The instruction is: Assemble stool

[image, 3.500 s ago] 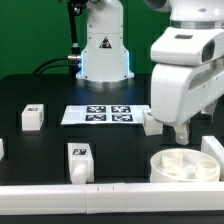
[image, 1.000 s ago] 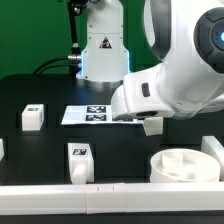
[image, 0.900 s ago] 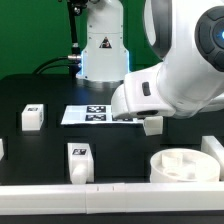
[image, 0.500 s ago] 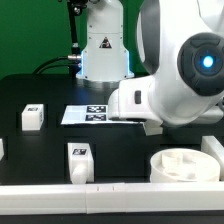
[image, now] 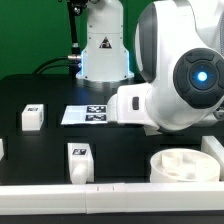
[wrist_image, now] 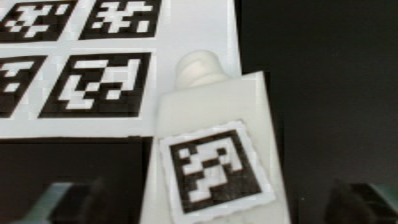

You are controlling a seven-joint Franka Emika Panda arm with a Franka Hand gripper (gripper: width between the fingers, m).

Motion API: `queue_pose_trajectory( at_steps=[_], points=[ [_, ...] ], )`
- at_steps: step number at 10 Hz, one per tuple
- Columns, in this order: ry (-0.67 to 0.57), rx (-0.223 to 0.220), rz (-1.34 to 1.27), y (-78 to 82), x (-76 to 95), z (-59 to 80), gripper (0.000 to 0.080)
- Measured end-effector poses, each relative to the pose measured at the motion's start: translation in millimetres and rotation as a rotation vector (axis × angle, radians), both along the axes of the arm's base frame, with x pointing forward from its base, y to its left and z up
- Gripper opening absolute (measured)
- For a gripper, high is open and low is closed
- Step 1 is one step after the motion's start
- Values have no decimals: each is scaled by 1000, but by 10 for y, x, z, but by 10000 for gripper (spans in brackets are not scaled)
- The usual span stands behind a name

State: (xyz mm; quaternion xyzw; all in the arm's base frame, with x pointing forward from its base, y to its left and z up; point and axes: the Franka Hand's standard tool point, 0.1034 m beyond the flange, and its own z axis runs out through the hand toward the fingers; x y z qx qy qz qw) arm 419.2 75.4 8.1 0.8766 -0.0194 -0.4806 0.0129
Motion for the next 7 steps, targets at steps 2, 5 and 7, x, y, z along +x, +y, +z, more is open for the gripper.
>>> queue_pose_trajectory(
  at_steps=[2, 5, 7],
  points=[
    [1, 3, 4, -1, 5, 10, 337],
    [-47, 24, 28, 43, 250, 401, 321],
    [-117, 76, 61, 53, 539, 817, 321]
  ],
)
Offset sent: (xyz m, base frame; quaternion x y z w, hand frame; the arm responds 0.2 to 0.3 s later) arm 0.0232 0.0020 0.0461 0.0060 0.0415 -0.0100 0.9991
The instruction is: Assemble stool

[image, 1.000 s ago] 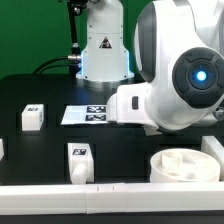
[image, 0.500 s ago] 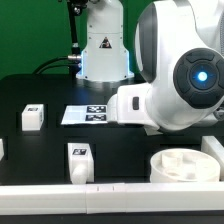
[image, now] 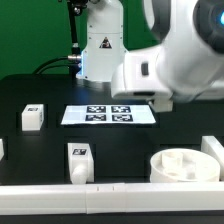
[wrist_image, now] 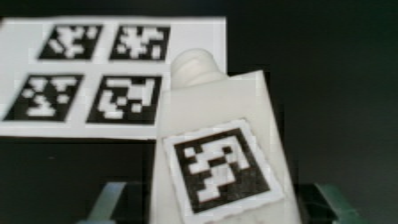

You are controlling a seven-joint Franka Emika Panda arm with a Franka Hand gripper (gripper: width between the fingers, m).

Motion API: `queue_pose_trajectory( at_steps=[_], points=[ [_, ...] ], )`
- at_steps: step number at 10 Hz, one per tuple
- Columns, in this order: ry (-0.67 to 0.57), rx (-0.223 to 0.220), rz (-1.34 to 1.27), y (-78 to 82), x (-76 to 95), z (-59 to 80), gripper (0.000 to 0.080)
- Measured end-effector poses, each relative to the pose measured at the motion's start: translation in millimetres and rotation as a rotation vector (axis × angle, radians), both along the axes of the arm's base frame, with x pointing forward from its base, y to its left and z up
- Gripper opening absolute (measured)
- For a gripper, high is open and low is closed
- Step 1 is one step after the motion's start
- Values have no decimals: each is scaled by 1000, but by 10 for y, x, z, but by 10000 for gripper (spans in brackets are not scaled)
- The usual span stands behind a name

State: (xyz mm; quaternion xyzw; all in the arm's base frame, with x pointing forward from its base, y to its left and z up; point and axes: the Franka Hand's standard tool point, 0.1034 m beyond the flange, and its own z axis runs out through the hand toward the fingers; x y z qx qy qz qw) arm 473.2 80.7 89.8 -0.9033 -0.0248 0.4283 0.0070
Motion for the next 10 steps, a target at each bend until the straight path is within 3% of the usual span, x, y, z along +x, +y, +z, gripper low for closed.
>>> queue_pose_trajectory(
  at_steps=[1, 2, 4, 5, 6, 7, 8, 9, 10],
  points=[
    [-59, 44, 35, -11, 75, 145, 321],
    [-159, 42, 27, 5, 124, 75, 322],
    [-261, 50, 12, 9, 143, 112, 323],
    [-340, 103, -78, 72, 444, 231, 323],
    [-428, 137, -101, 17, 706, 322, 323],
    [-600, 156, -74, -88, 962, 413, 323],
    [-731, 157, -35, -89, 903, 455, 323],
    [-741, 151, -38, -85, 779, 425, 323],
    [-821, 142, -41, -114, 875, 417, 323]
  ],
)
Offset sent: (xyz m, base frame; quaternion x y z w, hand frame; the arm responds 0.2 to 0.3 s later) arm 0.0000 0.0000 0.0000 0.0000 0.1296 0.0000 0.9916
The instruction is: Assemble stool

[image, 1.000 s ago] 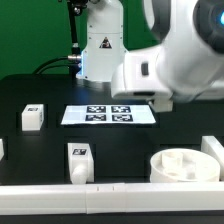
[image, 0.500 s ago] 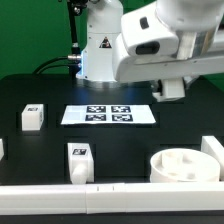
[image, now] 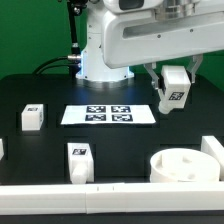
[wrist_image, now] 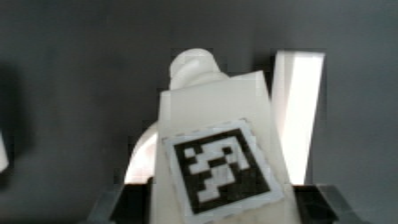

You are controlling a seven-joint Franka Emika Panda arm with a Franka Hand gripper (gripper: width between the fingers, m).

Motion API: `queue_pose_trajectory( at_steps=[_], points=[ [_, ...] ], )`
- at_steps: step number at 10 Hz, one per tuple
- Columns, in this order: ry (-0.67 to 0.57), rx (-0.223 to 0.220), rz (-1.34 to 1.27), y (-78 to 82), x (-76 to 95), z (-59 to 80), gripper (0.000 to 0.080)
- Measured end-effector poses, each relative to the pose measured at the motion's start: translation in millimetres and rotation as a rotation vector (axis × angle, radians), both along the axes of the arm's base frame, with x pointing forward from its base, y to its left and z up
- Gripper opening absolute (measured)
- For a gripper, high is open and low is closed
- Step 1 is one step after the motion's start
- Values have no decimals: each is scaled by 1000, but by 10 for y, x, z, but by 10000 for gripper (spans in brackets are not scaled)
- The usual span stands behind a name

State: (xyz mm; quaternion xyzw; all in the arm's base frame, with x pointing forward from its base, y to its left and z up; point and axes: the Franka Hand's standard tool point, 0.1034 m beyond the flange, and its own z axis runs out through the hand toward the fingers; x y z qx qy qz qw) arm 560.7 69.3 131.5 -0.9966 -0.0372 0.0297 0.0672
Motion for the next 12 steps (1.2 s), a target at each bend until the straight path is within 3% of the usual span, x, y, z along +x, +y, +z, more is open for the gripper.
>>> queue_pose_trajectory(
  at_steps=[1, 4, 7, 9, 11, 12],
  points=[
    [-48, -5, -7, -13, 31, -1, 323],
    [-268, 127, -169, -169, 557, 216, 323],
    [-411, 59, -182, -257, 555, 185, 323],
    [-392, 67, -174, -266, 540, 157, 323],
    [-422, 94, -187, -436, 689, 36, 323],
    [-462, 96, -218, -416, 758, -13, 323]
  ],
)
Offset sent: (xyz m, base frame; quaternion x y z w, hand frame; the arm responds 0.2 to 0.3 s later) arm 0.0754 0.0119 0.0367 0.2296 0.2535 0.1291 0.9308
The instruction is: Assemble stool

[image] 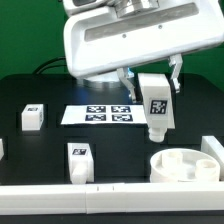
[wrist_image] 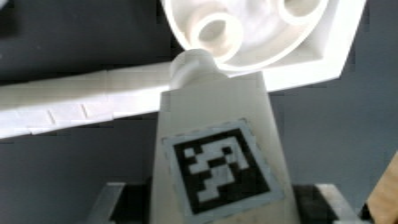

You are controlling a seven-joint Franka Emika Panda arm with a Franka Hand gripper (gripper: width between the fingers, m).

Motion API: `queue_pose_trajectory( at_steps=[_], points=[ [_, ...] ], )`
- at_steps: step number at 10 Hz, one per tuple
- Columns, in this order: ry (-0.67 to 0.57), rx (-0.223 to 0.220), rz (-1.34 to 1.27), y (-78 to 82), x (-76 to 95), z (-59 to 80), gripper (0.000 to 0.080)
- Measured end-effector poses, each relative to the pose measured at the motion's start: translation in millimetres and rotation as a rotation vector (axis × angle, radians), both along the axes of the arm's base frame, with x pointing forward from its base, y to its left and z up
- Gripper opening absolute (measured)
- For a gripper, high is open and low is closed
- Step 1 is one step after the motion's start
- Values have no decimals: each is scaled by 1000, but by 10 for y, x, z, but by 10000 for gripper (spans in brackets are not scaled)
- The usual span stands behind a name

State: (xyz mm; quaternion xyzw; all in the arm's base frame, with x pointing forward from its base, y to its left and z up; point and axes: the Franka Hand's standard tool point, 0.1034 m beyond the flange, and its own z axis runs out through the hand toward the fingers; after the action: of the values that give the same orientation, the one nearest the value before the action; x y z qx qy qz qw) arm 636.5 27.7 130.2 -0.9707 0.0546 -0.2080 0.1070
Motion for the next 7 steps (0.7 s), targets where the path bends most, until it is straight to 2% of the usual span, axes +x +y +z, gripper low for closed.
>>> queue_pose_trajectory(
  at_steps=[1, 2, 3, 5, 6, 7],
  points=[
    [0, 31, -33, 94, 35, -7, 324],
    [29, 65, -61, 181, 44, 59, 323],
    [19, 51, -50, 145, 49, 63, 323],
    [26, 54, -56, 148, 36, 28, 323],
    [3, 37, -65, 138, 46, -31, 323],
    [-8, 24, -73, 137, 47, -158, 323]
  ],
)
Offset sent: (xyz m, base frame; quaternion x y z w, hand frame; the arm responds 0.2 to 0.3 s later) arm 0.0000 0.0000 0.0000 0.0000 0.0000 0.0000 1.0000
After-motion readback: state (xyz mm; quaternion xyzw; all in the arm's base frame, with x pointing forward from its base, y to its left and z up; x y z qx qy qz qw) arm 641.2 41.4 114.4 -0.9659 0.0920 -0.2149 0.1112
